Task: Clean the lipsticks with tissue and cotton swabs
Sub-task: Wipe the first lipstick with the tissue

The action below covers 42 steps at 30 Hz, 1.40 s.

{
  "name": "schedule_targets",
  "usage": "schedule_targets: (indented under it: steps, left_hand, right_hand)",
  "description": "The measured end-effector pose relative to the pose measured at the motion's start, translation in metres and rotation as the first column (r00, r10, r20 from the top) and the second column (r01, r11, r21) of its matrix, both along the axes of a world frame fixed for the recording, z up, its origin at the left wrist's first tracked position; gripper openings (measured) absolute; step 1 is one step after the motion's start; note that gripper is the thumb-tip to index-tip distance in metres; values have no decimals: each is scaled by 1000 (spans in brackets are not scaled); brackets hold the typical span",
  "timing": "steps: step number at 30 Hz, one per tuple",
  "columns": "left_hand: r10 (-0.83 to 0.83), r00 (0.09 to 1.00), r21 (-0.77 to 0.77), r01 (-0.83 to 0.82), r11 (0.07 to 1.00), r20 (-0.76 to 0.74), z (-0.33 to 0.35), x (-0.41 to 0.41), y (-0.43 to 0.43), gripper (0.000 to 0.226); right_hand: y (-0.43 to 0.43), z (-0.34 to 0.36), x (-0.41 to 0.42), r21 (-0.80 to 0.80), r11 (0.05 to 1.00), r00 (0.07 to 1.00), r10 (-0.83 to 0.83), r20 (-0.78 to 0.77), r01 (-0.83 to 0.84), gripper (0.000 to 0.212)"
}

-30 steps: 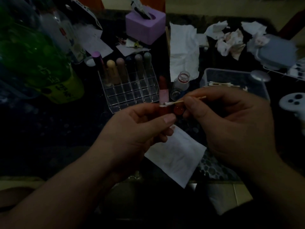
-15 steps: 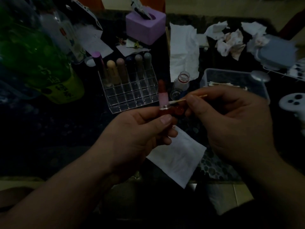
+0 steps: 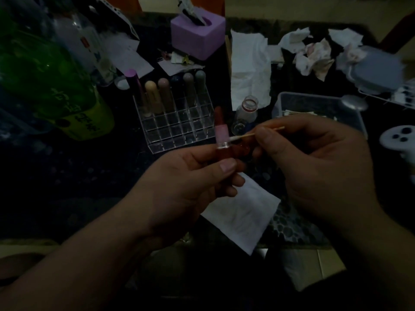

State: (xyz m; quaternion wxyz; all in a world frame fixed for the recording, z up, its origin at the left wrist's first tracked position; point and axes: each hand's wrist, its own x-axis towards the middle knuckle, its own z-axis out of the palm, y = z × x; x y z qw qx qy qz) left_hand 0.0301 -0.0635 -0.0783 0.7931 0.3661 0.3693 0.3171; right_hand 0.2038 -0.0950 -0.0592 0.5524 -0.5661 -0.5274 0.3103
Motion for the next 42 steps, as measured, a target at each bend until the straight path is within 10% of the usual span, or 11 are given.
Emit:
schedule_targets:
  steps: [6,12,25,42]
  left_hand:
    - [79,986,130,-59,990,-150,10,-15,14,29]
    - [412,730,432,-176,885,-546,0,-49,37,20]
    - [475,512,573,42,818,-716,-56,-37,44,20]
    - [463,457,548,67,834,-760,-75,-38,36,22]
  right_hand:
    - [8,-5,4,-46,996,997,-71,-10,71,8]
    - [14,-8,3,-91,994,993,-77,-88,69,8]
    - [19,-21,-5,-184,981,989,-79,-124,55,14]
    - [21,-24,-12,-229,973,983,-56,-174,15,16]
